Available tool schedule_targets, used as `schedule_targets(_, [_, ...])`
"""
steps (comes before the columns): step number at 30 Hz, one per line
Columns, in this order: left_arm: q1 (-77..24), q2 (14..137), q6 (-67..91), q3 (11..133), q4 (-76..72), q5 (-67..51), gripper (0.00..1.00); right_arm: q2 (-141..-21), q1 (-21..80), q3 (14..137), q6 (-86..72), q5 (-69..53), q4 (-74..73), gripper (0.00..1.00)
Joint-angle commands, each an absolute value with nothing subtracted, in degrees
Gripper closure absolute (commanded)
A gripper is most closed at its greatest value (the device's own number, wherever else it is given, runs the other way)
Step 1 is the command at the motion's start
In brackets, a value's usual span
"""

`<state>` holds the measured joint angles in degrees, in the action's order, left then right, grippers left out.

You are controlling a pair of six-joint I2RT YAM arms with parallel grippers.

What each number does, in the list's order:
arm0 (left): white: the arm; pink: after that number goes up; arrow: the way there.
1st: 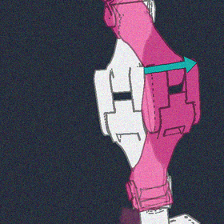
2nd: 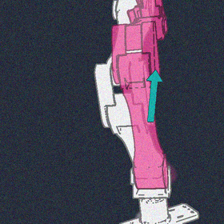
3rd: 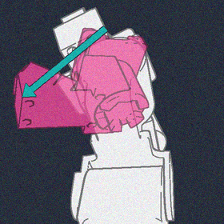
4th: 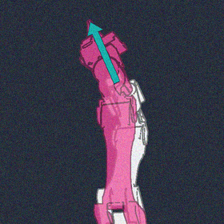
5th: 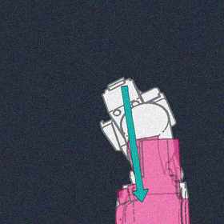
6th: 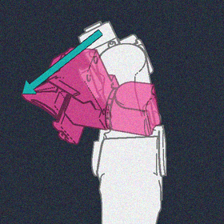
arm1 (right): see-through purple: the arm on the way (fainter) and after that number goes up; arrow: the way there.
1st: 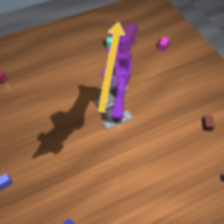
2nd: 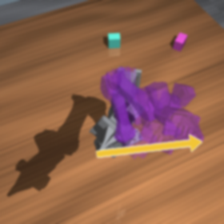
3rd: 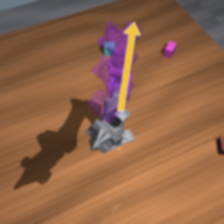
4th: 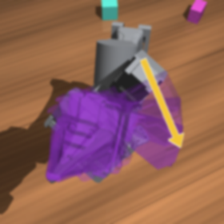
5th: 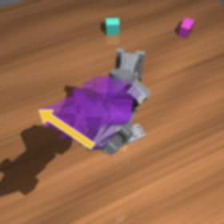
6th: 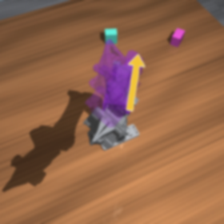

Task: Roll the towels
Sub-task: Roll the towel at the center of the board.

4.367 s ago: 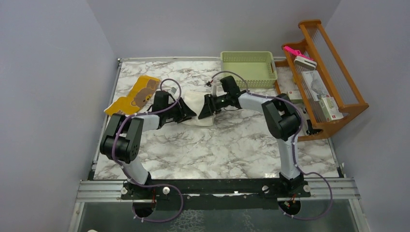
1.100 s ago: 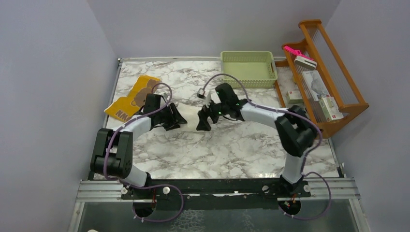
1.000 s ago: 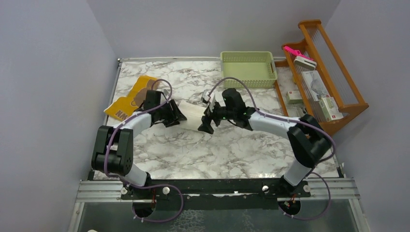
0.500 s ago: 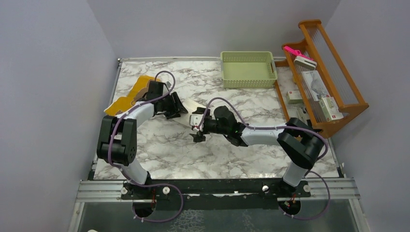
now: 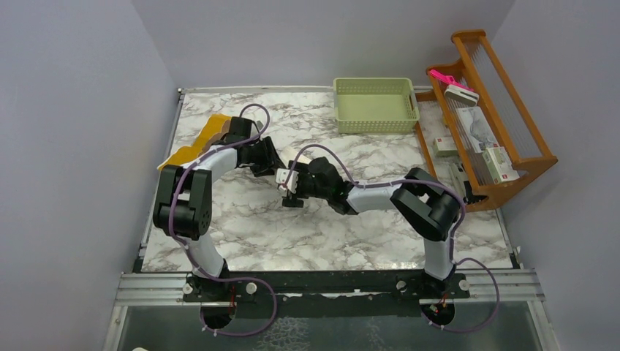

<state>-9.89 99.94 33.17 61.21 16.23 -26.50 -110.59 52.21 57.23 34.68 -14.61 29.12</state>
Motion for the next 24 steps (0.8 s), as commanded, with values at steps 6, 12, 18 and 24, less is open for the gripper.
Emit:
schedule_targets(6, [-10.11,102.13,30.53,65.56,20.01,-24.53,0.49,-116.69,52.65,62.92,25.31,-6.87,21.69,0.17])
schedule_targets(12, [-9.06,99.69,29.35,68.51,23.20,-24.21,0.49,-119.67,51.88,66.58,21.35,-3.92,15.66,0.20])
schedule_targets(18, [-2.05,89.76,28.92,66.65,25.82,-24.26,0.48,-120.87,47.52,70.80,12.94,-3.89,6.74,0.29])
schedule_targets(24, [1.89,82.11,28.33,61.66,27.07,-24.09,0.48,-121.03,45.30,74.52,8.81,-13.46,-3.16,0.42])
